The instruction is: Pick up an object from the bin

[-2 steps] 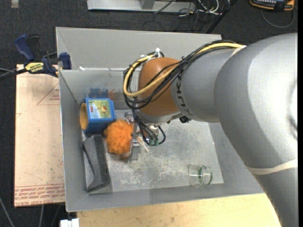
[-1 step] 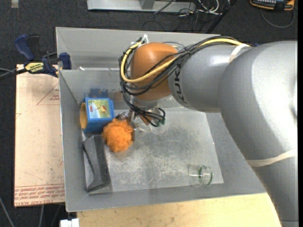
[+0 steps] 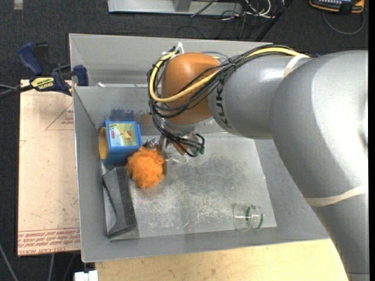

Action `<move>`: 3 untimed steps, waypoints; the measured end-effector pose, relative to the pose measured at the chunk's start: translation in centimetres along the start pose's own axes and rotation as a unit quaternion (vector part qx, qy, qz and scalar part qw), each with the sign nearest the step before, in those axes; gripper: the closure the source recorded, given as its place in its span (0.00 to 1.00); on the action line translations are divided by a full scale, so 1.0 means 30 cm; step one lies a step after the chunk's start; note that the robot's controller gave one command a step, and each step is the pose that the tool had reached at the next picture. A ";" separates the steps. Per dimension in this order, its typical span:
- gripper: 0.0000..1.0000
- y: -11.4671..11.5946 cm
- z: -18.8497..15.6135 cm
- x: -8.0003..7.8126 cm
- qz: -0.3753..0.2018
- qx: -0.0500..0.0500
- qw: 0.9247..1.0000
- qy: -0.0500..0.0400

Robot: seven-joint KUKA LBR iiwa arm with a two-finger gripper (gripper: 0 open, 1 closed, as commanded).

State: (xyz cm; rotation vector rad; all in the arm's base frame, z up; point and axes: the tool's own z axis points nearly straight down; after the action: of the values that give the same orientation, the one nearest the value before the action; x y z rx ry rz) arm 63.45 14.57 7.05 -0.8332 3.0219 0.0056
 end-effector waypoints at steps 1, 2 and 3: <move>1.00 0.003 0.000 -0.001 0.004 0.000 1.000 0.000; 1.00 0.008 0.000 0.004 0.013 0.000 1.000 -0.001; 1.00 0.015 0.001 -0.018 -0.017 0.001 1.000 0.000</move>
Offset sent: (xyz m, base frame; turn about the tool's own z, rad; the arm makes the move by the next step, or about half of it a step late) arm -0.0050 0.0025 -0.0005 0.0400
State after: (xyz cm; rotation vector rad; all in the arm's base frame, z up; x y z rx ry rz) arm 63.68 15.24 7.02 -0.8829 3.0075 0.0032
